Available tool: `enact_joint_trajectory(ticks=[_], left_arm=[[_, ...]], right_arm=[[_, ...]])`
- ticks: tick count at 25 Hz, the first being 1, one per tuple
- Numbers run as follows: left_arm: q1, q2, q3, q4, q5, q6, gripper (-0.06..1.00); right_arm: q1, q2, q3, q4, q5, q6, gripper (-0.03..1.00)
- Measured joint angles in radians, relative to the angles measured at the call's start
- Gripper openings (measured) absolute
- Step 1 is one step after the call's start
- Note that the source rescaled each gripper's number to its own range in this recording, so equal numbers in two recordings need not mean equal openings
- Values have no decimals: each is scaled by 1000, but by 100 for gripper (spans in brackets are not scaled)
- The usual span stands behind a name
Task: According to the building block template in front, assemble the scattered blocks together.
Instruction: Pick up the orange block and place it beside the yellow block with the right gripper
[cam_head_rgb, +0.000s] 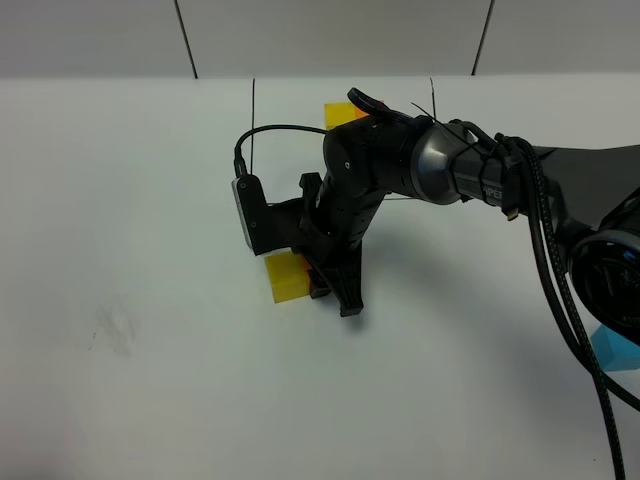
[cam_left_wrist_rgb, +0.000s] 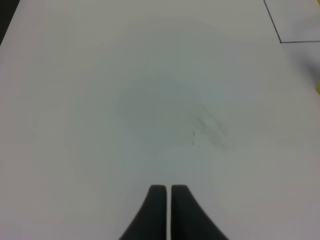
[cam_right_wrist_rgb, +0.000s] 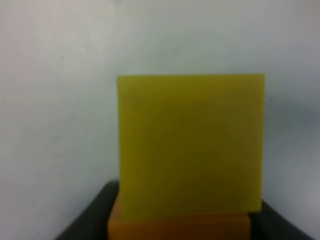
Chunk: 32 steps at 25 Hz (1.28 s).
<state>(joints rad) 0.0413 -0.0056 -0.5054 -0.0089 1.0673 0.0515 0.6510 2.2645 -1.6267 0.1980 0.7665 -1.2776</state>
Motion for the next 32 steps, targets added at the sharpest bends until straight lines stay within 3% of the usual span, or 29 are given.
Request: enact_joint_trajectory(ticks=[20,26,32], left_arm=[[0,0,0,0,0,0,0],[0,0,0,0,0,0,0],[0,0,0,0,0,0,0]], right_arm=[[0,6,-2,4,-28,-16,51],[0,7,-6,4,-64,3,79],[0,7,-7,4,-68,38,85]])
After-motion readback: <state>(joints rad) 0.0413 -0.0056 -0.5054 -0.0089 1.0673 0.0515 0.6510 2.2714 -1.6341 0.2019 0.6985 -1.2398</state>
